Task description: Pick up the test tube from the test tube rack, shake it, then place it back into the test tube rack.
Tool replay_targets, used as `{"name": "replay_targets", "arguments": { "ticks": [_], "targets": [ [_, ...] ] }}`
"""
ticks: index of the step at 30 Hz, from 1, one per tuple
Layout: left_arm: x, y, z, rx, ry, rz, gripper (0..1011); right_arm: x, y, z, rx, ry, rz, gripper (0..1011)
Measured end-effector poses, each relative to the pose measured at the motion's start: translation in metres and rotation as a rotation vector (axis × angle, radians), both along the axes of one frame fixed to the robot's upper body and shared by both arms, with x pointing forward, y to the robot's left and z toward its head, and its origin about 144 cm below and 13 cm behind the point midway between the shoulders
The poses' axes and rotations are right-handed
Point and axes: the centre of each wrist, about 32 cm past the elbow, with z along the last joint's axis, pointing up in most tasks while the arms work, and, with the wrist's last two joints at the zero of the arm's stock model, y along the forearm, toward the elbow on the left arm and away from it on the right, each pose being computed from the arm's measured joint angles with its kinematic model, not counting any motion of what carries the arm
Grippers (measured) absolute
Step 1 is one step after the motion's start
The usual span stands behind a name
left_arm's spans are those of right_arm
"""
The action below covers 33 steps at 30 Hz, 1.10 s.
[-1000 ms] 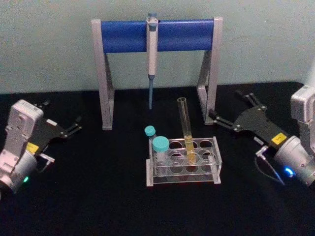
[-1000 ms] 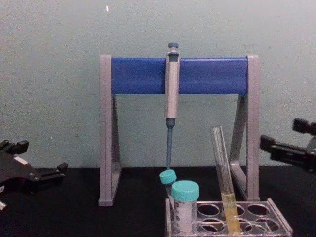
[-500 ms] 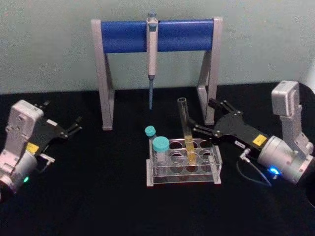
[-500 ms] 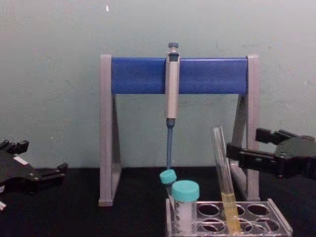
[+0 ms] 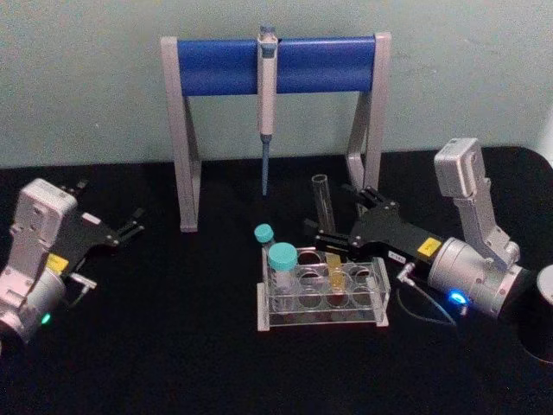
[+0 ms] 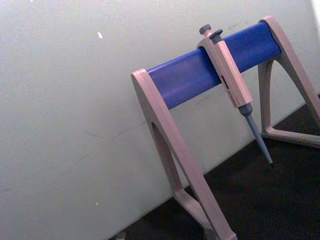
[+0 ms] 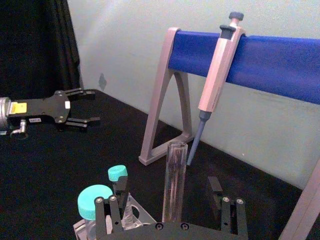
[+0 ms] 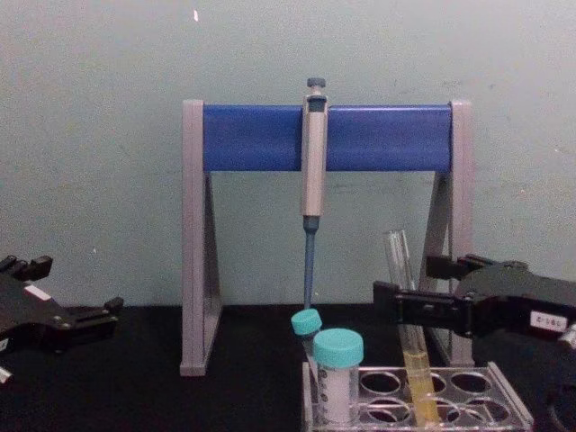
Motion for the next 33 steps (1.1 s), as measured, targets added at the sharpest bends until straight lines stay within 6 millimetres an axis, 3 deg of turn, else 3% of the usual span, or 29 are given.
{"name": "replay_targets", "arguments": {
  "ticks": [33],
  "targets": [
    [0.0, 0.0, 0.0, 0.0, 0.0, 0.0, 1001, 0.0101, 0.0079, -0.0013, -0.024, 0.01, -0.037, 1000]
  ]
}}
